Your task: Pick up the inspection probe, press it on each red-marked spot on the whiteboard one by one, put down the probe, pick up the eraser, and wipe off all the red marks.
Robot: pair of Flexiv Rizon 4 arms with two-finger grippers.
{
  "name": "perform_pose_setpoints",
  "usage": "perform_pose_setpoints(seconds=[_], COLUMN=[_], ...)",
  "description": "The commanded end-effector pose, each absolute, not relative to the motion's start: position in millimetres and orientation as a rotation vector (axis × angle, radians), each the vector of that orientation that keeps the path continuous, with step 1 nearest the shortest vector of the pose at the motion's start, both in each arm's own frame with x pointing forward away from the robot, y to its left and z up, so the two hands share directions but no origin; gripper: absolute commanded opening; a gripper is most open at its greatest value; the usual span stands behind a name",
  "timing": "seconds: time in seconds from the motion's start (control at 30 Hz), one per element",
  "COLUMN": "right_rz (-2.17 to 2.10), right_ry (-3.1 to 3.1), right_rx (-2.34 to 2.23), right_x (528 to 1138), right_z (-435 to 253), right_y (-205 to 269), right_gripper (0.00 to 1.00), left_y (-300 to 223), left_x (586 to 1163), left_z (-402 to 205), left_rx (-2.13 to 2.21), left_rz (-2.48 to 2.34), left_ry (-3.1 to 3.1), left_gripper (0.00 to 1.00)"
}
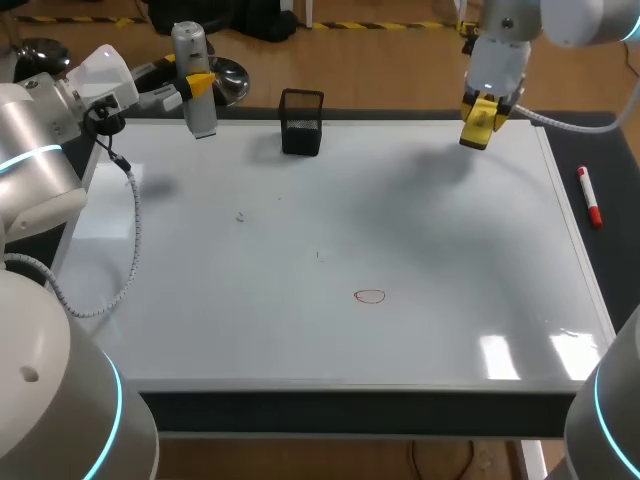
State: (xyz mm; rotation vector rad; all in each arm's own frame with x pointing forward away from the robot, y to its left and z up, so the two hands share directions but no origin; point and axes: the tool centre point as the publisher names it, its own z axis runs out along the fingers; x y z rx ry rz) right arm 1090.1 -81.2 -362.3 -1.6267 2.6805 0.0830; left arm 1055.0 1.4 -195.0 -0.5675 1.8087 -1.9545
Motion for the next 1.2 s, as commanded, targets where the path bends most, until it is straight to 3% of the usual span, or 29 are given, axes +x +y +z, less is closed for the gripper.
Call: perform_pose_setpoints(seconds=[0.03, 0.4, 1.2], right_rz=[0.08, 0.08, 0.08], right_ry=[2.682, 2.682, 2.682], right_rx=[-1.632, -1.632, -1.632], right_x=[1090.9, 1090.9, 1090.9], right_z=[-361.0, -361.0, -361.0], right_y=[-81.7, -81.7, -81.7], right_gripper=[0.0, 0.0, 0.0], left_y=[2.5, -17.2, -116.5], left_x=[1052.7, 1002.5, 883.4], left_z=[-194.3, -186.7, -185.5], left_rx=[-0.566, -0.441, -0.109], left_rz=[-1.96, -2.045, -2.321], left_ry=[1.8, 1.832, 2.013], left_gripper=[0.0, 0.0, 0.0])
